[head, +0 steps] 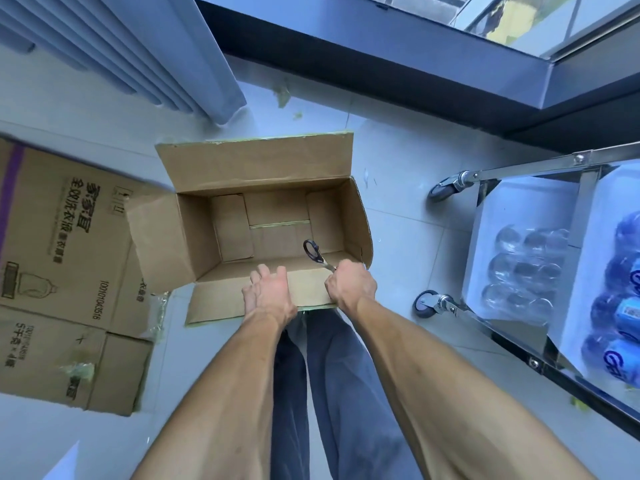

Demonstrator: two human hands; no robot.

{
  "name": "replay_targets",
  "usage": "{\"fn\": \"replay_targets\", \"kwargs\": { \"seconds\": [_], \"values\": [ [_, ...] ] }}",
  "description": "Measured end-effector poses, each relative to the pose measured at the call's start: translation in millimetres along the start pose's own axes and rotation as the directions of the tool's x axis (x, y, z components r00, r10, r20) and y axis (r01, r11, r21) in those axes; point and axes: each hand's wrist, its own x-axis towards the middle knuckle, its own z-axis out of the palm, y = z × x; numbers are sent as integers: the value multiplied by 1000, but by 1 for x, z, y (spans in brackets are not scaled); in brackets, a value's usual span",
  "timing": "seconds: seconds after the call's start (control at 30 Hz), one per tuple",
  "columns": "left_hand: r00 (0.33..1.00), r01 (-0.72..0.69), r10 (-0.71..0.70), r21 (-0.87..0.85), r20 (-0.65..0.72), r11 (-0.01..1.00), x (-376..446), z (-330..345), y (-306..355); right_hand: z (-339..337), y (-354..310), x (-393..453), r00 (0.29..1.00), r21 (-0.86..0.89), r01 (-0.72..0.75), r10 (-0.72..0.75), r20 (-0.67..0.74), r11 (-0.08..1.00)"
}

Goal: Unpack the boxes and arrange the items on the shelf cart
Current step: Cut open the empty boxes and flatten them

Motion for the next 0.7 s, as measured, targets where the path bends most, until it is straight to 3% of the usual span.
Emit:
{"fn": "replay_targets", "kwargs": {
  "seconds": [0.27,0.47,0.63,0.7],
  "values": [
    [984,-146,125,176,125,974,28,32,5,17,32,24,998,-105,47,-50,-25,993],
    [976,-219,211,199,57,955,22,36,-1,25,53,21,998,-38,-5,3,-66,999],
    [902,-362,401,226,-158,904,22,55,-12,33,41,22,987,-61,42,-51,-154,997],
    [912,-322,361,209,-193,924,20,66,-13,39,36,22,987,-29,21,-25,-157,999]
  ]
}}
